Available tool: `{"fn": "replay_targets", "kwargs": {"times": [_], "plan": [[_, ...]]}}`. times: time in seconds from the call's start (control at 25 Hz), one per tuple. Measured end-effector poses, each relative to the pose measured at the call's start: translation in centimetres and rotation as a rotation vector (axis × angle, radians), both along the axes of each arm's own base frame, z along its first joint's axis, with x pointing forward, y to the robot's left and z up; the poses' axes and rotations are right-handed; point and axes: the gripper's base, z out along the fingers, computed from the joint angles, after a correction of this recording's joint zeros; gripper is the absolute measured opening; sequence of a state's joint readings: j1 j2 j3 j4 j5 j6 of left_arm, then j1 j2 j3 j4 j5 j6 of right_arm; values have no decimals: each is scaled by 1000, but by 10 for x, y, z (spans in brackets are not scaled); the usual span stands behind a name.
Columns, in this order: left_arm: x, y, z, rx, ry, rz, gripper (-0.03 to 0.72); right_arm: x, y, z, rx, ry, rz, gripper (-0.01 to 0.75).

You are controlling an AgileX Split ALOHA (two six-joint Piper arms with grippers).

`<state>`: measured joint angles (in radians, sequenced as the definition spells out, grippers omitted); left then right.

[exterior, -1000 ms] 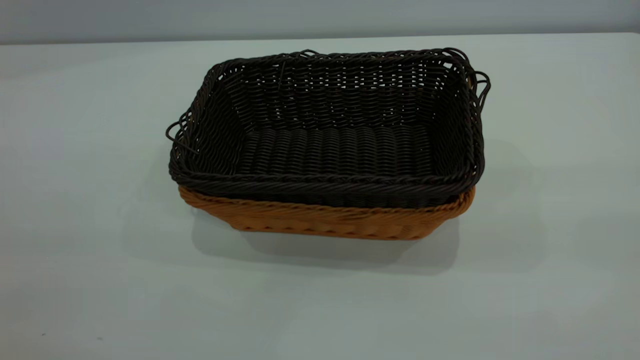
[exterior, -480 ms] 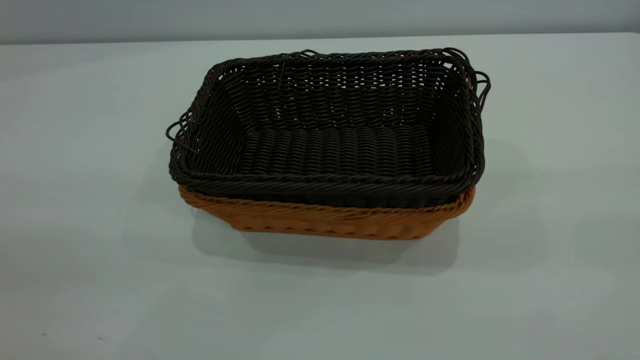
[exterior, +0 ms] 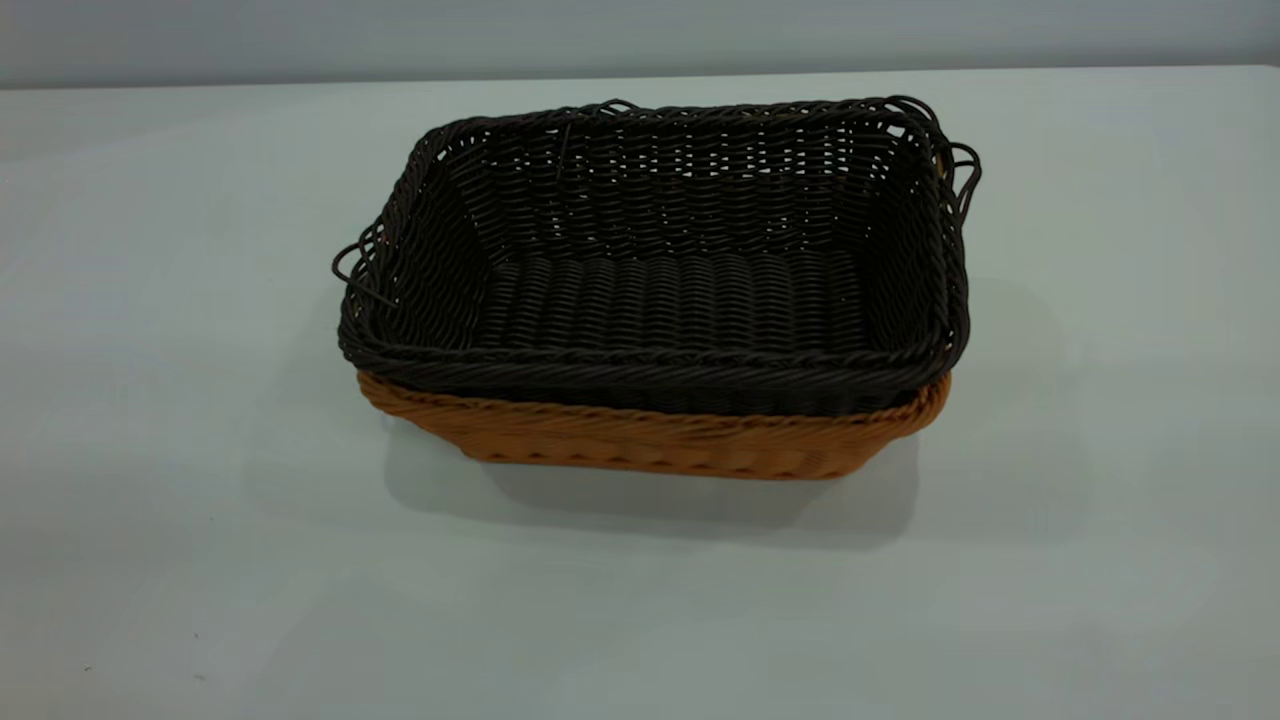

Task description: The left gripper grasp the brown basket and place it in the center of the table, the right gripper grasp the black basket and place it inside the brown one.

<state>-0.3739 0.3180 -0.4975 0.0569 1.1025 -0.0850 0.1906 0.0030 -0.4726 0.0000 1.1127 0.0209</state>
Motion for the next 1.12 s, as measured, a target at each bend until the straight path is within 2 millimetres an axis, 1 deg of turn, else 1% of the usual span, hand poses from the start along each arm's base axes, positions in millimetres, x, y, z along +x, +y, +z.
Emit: {"fn": "replay_targets", "kwargs": {"times": [0.16, 0.28, 0.4, 0.6, 0.76, 1.12], "plan": [[-4, 5, 1, -9, -35, 121, 426, -3, 0, 0, 3, -14, -22, 563], [-13, 9, 2, -23, -94, 211, 426, -3, 0, 0, 2, -15, -63, 563], [-26, 12, 3, -41, -180, 281, 426, -3, 0, 0, 2, -15, -99, 563], [-47, 12, 2, -60, -311, 357, 426, -3, 1, 0, 7, -15, -109, 563], [-48, 11, 1, -52, -316, 412, 426, -3, 1, 0, 7, -15, -109, 563], [-48, 11, 1, -53, -314, 413, 426, -3, 1, 0, 8, -15, -109, 563]]}}
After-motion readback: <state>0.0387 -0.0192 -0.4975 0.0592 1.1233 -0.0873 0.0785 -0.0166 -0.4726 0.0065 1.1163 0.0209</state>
